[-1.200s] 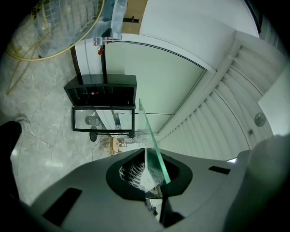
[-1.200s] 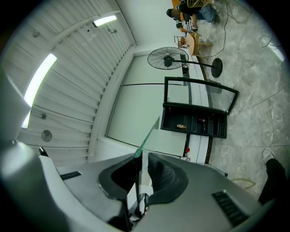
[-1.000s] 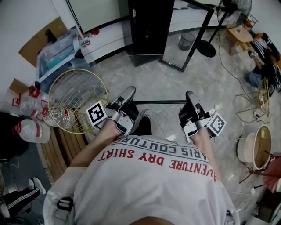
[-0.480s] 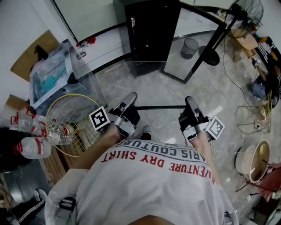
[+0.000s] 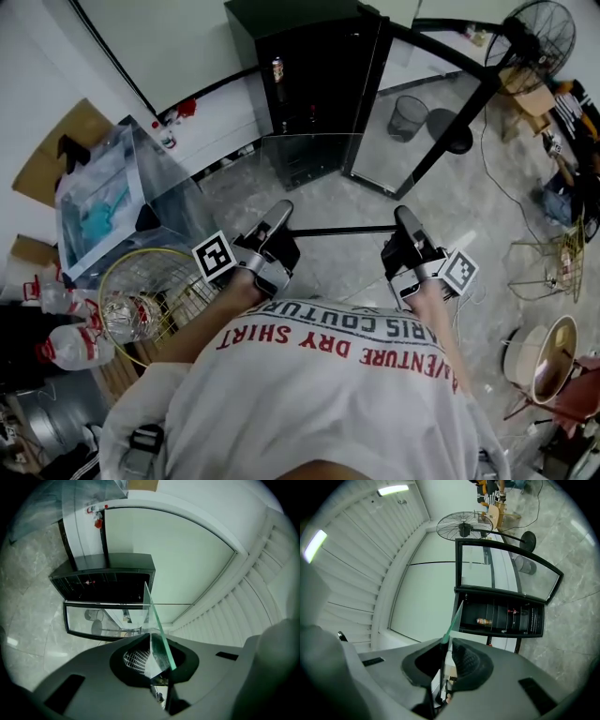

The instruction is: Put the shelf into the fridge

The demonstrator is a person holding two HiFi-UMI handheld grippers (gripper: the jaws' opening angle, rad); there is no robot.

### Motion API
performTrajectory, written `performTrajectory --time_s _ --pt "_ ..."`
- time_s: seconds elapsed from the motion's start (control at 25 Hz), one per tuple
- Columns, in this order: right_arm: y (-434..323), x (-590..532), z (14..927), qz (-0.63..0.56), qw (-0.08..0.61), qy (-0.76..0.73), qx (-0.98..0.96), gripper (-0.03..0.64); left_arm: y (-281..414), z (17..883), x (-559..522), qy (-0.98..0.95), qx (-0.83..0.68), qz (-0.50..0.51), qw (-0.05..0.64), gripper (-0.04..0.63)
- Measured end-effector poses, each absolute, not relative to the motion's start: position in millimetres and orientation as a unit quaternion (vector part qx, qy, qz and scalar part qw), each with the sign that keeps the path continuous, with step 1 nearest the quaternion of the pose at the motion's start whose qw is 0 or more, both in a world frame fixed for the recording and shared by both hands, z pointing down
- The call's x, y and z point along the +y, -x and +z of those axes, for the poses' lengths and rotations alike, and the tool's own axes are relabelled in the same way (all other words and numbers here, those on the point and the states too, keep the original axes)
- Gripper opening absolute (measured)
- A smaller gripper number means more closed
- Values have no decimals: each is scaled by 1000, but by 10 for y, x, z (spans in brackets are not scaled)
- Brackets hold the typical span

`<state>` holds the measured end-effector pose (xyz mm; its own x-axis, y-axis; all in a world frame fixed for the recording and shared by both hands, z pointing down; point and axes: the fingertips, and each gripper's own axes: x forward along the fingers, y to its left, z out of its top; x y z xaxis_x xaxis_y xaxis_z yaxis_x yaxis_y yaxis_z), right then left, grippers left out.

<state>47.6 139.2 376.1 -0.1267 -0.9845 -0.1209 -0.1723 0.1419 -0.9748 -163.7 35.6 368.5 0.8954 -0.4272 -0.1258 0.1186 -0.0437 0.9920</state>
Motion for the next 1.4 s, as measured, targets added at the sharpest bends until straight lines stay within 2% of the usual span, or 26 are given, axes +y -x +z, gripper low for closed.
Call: performTrajectory --time_s 0.6,1.04,1.4 --pt "-1212 393 3875 -464 444 455 617 46 982 3752 -477 -690 -143 -223 674 43" --pt "-1959 -775 3994 -509 396 418 640 46 368 3853 -1315 -670 -205 -264 662 43" --pt "-2247 -1494 4105 -533 365 381 661 46 118 3954 -1779 -658 -243 -300 646 43"
